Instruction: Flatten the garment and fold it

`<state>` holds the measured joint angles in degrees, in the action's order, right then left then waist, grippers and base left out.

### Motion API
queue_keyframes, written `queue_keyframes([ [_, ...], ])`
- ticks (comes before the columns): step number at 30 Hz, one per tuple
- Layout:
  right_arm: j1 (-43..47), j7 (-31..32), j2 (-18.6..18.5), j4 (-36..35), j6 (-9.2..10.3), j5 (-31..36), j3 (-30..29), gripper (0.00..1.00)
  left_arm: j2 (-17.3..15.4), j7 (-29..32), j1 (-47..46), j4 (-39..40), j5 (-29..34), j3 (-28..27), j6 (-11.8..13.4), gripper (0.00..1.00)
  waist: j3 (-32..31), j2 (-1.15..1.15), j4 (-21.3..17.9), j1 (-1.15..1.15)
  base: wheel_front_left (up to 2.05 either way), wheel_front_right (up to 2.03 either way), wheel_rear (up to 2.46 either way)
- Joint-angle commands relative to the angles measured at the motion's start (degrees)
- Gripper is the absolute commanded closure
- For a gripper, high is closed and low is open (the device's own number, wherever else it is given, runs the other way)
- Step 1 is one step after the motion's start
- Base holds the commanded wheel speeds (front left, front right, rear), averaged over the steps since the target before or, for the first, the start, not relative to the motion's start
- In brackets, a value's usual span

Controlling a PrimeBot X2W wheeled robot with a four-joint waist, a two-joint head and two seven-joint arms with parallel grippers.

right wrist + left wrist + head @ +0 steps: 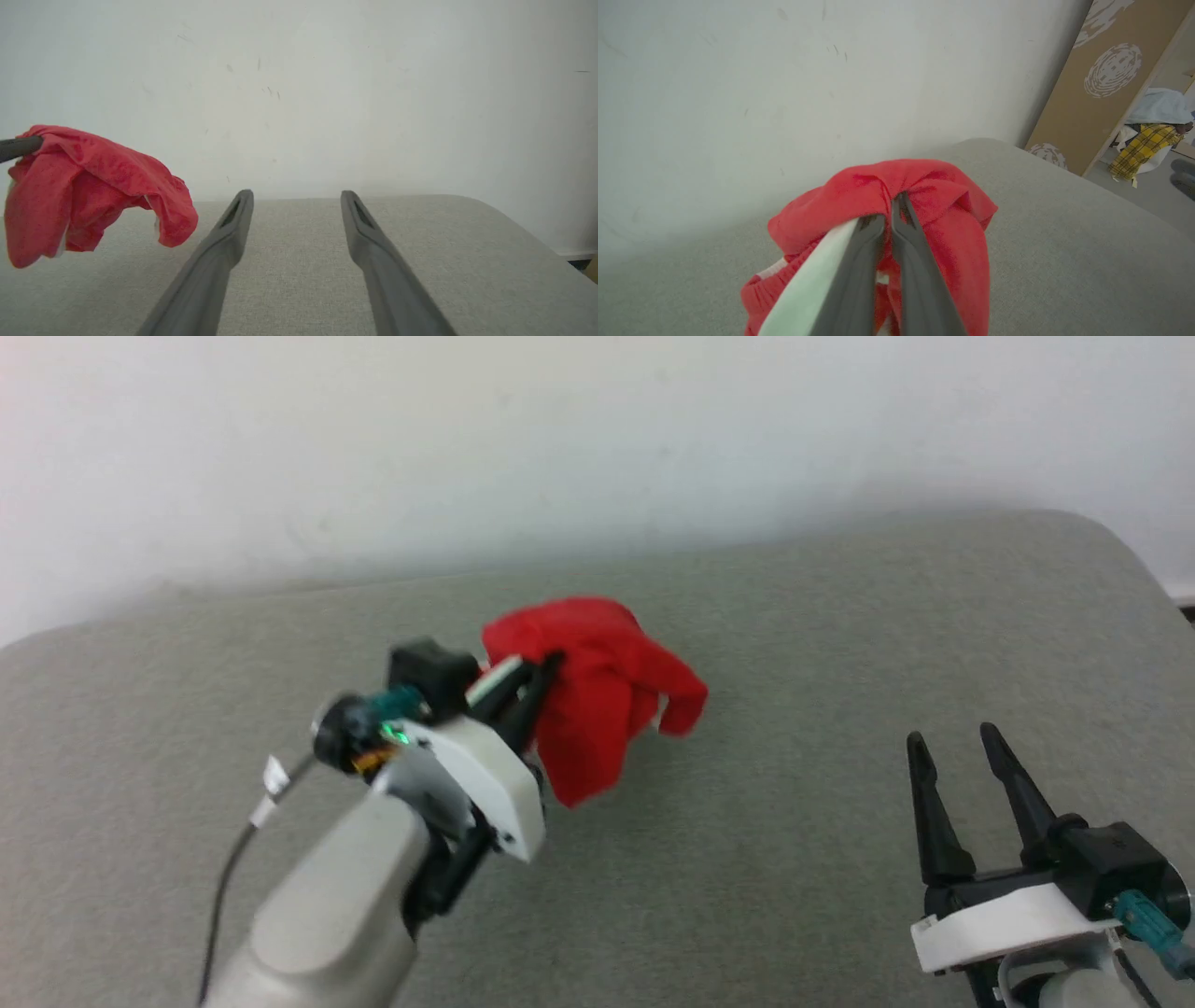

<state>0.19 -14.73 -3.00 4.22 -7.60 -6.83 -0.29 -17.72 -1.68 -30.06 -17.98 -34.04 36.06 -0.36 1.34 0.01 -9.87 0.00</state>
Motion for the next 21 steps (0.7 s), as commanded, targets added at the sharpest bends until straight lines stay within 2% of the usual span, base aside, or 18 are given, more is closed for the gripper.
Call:
queue_keyframes([
  [1,-0.46,-0.27,0.13,0.07,0.11,-0.53,0.16,0.00,0.47,-0.70,1.01,-1.08,0.64,0.49,0.44,1.00,2.31,-0.01,-6.07,0.00,0.00,0.00,0.00],
  [5,-0.14,-0.27,0.13,0.27,0.11,-1.09,0.50,0.00,4.38,-1.75,3.29,-9.64,2.30,4.56,0.45,1.00,3.61,-0.01,-8.08,0.00,0.00,0.00,0.00],
  [6,-0.07,-0.27,0.13,0.25,0.11,-1.24,0.53,0.00,5.25,-1.79,3.69,-11.80,2.30,5.25,0.23,0.84,3.88,-0.01,-8.32,0.00,0.00,0.00,0.00],
  [7,0.04,-0.27,0.13,0.23,0.11,-1.33,0.56,0.00,5.84,-1.60,3.92,-13.96,2.72,6.20,-0.01,0.21,3.97,-0.01,-8.40,0.00,0.00,0.00,0.00],
  [8,0.14,-0.27,0.13,0.23,0.11,-1.39,0.60,0.00,6.32,-1.26,4.09,-15.98,3.10,7.14,-0.34,0.00,4.00,-0.01,-8.43,0.00,0.00,0.00,0.00],
  [15,1.19,-0.27,0.13,1.12,0.11,-1.22,0.20,0.00,8.36,-4.22,3.60,-21.89,4.25,10.12,-3.32,0.00,1.85,-0.01,-5.46,0.00,0.00,0.00,0.00],
  [21,2.67,-0.27,0.13,1.97,0.11,-0.36,-0.55,0.00,7.53,-7.35,3.56,-17.69,4.54,10.03,-3.32,0.00,-2.12,-0.01,-0.13,0.00,0.00,0.00,0.00],
])
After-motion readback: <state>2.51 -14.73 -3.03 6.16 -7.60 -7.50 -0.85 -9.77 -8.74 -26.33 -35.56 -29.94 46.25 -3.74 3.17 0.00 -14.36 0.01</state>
